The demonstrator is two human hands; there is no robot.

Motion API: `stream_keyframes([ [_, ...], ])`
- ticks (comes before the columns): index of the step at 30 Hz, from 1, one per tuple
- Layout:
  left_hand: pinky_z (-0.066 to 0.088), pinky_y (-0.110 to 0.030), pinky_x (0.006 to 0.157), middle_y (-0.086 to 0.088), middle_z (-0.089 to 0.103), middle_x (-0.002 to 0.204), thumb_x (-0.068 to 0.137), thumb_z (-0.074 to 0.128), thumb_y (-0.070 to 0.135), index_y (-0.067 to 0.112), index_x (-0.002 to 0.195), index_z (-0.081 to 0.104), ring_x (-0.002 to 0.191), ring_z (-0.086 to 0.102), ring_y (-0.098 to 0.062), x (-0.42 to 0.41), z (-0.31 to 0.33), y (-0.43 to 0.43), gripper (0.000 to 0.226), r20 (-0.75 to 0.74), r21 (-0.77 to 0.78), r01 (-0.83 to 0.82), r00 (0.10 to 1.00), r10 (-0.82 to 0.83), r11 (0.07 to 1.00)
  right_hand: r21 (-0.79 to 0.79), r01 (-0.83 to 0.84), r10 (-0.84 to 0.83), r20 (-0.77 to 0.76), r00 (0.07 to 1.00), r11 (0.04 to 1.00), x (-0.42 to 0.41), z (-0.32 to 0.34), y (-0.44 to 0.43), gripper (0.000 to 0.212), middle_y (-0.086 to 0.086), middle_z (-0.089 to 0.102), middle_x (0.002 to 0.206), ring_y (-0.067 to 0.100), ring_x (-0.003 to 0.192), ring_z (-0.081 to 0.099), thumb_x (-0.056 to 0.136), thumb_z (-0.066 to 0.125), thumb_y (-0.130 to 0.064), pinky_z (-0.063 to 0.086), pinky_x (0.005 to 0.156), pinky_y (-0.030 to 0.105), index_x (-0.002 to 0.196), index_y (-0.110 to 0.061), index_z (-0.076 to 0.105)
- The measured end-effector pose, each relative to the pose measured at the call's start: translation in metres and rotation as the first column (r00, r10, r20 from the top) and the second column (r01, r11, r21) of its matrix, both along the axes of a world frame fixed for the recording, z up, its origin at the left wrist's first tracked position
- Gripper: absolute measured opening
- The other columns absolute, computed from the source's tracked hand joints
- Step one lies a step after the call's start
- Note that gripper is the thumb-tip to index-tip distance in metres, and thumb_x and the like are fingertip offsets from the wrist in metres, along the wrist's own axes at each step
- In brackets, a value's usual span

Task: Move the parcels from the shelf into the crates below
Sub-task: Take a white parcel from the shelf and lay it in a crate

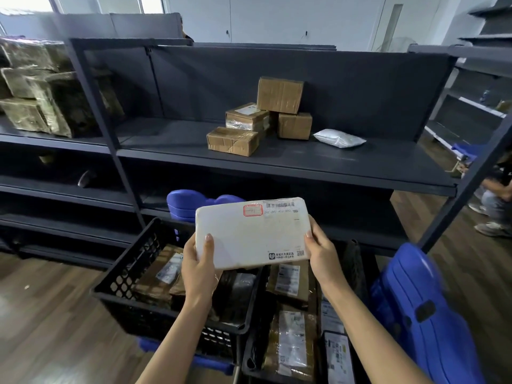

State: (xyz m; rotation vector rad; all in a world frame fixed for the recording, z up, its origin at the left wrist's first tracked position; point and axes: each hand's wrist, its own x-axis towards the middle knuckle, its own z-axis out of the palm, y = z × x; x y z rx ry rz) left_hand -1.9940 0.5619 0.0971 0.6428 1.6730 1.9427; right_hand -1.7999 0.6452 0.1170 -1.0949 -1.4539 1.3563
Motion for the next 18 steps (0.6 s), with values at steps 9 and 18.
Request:
stream_keyframes([
  [9, 0.05, -0.027, 0.073, 0.008, 0.064, 0.096, 0.101, 0.045, 0.027, 0.022, 0.118, 0.059, 0.09, 0.06, -0.012, -0.034, 0.0, -0.003, 0.023, -0.018, -0.045, 0.048, 0.999, -0.049, 0.998, -0.01, 0.018, -0.017, 0.011, 1.0, 1.0, -0.033, -0.006, -0.006, 0.044, -0.009, 0.061, 0.126, 0.006, 0.114, 0.057, 0.105, 0.032, -0.024, 0.046, 0.102, 0.033, 0.148, -0.033, 0.032],
  [18, 0.05, -0.029, 0.081, -0.004, 0.057, 0.118, 0.098, 0.051, 0.026, 0.012, 0.128, 0.049, 0.104, 0.056, -0.016, -0.13, -0.014, -0.013, 0.033, -0.064, -0.125, 0.171, 0.982, -0.179, 0.977, -0.006, 0.14, -0.139, 0.034, 0.99, 0.99, -0.12, -0.022, -0.034, 0.041, -0.011, 0.061, 0.125, 0.007, 0.116, 0.056, 0.105, 0.03, -0.026, 0.048, 0.08, 0.016, 0.144, -0.036, 0.037],
])
